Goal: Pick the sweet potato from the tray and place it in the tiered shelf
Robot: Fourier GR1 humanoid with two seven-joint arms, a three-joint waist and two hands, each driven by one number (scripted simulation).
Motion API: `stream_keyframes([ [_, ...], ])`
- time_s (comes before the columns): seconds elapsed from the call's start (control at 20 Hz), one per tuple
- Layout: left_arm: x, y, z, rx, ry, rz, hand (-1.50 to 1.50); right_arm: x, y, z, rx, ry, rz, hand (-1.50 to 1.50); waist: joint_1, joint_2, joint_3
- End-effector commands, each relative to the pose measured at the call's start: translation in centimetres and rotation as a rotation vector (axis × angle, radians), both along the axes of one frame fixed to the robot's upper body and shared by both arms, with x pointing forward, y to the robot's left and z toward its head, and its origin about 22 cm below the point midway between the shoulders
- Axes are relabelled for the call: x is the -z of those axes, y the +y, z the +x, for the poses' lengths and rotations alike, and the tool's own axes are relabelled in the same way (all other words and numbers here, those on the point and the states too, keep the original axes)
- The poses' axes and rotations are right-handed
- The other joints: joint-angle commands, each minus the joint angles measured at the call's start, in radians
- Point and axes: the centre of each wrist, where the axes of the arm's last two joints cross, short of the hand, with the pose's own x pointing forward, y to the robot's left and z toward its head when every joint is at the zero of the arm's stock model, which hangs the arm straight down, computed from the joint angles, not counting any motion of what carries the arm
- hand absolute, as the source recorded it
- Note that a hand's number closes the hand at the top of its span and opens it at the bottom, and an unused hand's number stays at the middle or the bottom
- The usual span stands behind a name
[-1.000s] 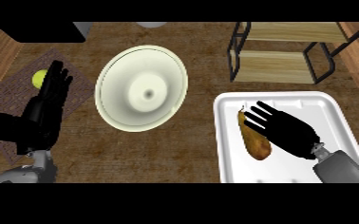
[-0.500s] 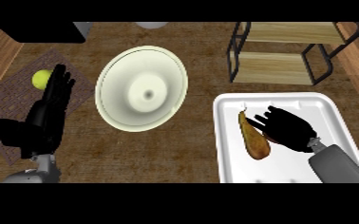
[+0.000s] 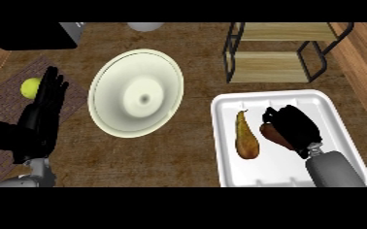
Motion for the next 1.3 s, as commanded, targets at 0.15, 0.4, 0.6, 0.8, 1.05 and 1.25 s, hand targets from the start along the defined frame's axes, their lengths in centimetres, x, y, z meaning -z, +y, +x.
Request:
stream_keyframes([
  [0.15, 0.4, -0.6, 0.3, 0.008, 0.008, -0.006, 0.00, 1.3, 4.0, -0.8, 0.511, 0.063, 0.357, 1.50, 0.003, 0.013, 0.018],
  [0.4, 1.2, 0.1, -0.5, 0.019, 0.020, 0.004, 0.00, -2.3, 6.7, -1.3, 0.552, 0.060, 0.529, 1.50, 0.028, 0.012, 0.017],
  [0.6, -0.3, 0.4, -0.3, 0.002, 0.007, -0.010, 0.00, -8.3, 8.0, -2.3, 0.562, -0.069, 0.733, 1.50, 0.031, 0.005, 0.018],
  [0.8, 1.2, -0.1, 0.0, 0.013, -0.001, 0.003, 0.00, -14.0, 8.4, -3.1, 0.606, -0.223, 0.932, 1.50, 0.026, 0.009, 0.017],
  [1.05, 0.0, -1.7, 0.4, 0.020, 0.007, -0.021, 0.00, -20.9, 7.0, -5.4, 0.738, -0.436, 0.958, 1.50, 0.030, 0.011, 0.018],
  [1.25, -0.9, -1.0, 0.9, 0.037, -0.005, -0.003, 0.00, -22.8, 5.6, -6.0, 0.798, -0.501, 0.891, 1.50, 0.043, 0.017, 0.018],
])
